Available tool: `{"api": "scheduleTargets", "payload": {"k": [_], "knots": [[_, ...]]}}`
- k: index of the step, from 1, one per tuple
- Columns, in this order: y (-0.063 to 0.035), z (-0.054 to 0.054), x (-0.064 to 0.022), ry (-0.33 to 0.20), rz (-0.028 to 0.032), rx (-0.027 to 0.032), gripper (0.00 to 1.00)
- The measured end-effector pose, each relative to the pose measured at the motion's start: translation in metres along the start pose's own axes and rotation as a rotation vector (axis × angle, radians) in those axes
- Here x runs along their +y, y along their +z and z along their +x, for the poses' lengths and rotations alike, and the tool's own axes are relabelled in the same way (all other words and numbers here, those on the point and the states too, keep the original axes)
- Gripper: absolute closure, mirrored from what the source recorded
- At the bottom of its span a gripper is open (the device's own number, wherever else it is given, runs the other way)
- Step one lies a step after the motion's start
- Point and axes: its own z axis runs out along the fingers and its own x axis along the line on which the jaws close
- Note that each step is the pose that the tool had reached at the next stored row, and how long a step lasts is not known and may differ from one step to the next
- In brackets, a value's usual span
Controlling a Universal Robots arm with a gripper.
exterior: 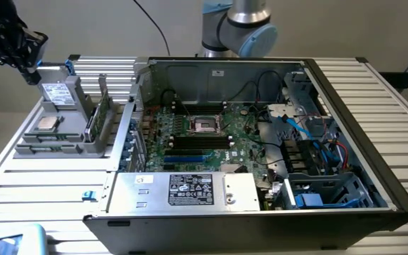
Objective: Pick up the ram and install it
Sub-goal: 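Reach for the ram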
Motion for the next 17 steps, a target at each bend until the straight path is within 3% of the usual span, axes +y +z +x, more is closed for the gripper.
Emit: {"api": "scheduleTargets", "payload": {"k": [4, 11, 17], "knots": [[0.003, 0.017, 0.0018, 0.0, 0.0, 0.0, 0.89], [0.0083, 0.035, 0.0171, -0.002, 0.0, 0.0, 0.89], [0.0087, 0.037, 0.0185, -0.003, -0.0001, -0.0001, 0.89]]}}
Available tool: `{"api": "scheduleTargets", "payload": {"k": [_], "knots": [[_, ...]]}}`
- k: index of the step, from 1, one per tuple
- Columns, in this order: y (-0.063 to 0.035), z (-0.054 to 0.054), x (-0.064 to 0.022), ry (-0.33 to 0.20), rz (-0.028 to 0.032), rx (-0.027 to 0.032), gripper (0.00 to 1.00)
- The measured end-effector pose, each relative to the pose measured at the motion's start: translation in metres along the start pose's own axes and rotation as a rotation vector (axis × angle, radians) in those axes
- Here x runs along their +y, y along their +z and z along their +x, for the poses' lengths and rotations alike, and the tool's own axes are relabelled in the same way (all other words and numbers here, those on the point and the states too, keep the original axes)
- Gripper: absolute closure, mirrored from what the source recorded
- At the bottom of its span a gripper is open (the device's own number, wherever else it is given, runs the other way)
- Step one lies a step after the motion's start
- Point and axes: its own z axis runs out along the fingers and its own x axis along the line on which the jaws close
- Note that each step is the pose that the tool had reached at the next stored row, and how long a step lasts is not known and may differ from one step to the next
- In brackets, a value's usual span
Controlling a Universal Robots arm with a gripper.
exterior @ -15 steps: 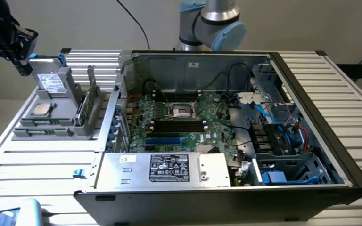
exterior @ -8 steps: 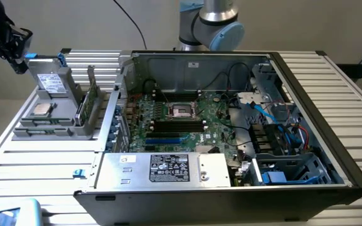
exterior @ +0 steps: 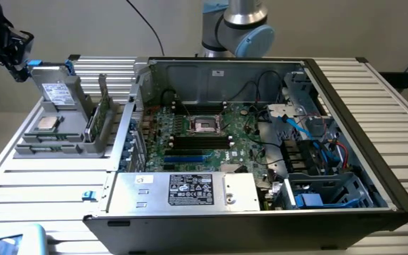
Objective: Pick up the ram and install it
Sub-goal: 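Reach for the ram, then pick up the ram and move it above insertion slot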
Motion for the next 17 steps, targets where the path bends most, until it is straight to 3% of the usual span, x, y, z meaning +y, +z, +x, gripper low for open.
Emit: {"api": "scheduleTargets", "payload": {"k": [17], "knots": [[0.0, 0.0001, 0.0, -0.001, 0.0, 0.0, 0.89]]}}
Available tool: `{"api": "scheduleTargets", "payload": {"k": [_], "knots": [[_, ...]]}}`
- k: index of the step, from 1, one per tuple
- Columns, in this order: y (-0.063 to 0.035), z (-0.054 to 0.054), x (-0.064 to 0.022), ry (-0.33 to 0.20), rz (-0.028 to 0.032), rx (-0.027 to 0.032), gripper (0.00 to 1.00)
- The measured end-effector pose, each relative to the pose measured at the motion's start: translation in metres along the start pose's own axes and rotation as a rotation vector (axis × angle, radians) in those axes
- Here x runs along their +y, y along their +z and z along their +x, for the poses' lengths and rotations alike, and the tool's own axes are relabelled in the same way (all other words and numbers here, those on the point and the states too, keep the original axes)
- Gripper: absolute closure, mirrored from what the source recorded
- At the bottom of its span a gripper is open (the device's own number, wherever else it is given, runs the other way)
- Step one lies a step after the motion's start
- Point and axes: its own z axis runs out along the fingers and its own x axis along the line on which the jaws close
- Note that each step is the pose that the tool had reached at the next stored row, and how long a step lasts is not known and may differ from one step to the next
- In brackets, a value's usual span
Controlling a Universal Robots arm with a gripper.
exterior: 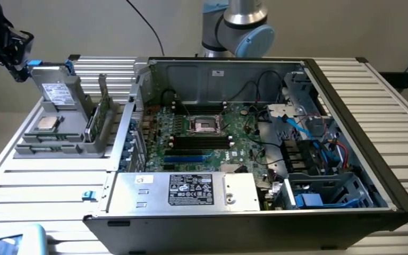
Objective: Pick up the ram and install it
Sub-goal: 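Pick up the ram and move it above insertion slot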
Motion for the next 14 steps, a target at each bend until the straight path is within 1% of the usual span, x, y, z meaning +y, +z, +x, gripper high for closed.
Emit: {"api": "scheduleTargets", "payload": {"k": [1, 14], "knots": [[0.0, 0.0001, 0.0, -0.011, -0.0002, 0.0007, 0.89], [0.0003, 0.0001, 0.0, -0.248, -0.0038, 0.012, 0.89]]}}
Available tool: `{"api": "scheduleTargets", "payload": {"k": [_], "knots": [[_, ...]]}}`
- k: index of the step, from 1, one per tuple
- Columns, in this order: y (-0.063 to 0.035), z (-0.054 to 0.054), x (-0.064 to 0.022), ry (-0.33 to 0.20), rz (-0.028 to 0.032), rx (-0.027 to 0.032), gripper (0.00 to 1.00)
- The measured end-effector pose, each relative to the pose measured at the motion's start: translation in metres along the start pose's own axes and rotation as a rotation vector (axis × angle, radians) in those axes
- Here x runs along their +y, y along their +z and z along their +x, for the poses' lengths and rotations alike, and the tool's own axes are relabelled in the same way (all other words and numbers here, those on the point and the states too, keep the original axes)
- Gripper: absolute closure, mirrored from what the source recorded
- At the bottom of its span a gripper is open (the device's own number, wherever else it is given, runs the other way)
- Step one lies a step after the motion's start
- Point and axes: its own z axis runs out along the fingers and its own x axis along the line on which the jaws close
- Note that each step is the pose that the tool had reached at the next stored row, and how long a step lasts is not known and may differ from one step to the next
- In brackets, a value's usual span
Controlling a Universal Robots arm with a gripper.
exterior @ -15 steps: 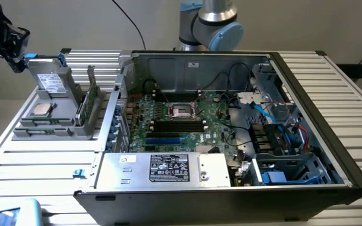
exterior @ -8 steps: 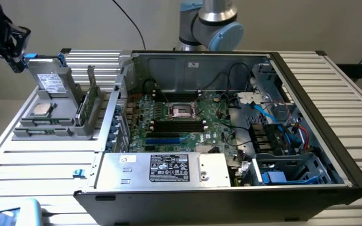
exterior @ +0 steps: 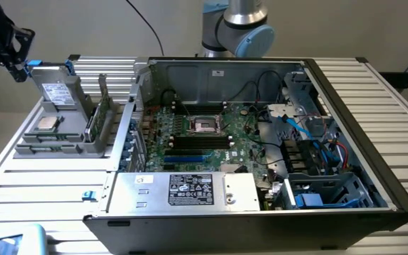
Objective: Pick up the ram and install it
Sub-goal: 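Pick up the ram and move it above insertion slot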
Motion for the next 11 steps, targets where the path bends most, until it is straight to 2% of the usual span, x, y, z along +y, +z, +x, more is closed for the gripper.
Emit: {"api": "scheduleTargets", "payload": {"k": [11], "knots": [[0.0005, 0.0, 0.0, -0.199, -0.0031, 0.0095, 0.89]]}}
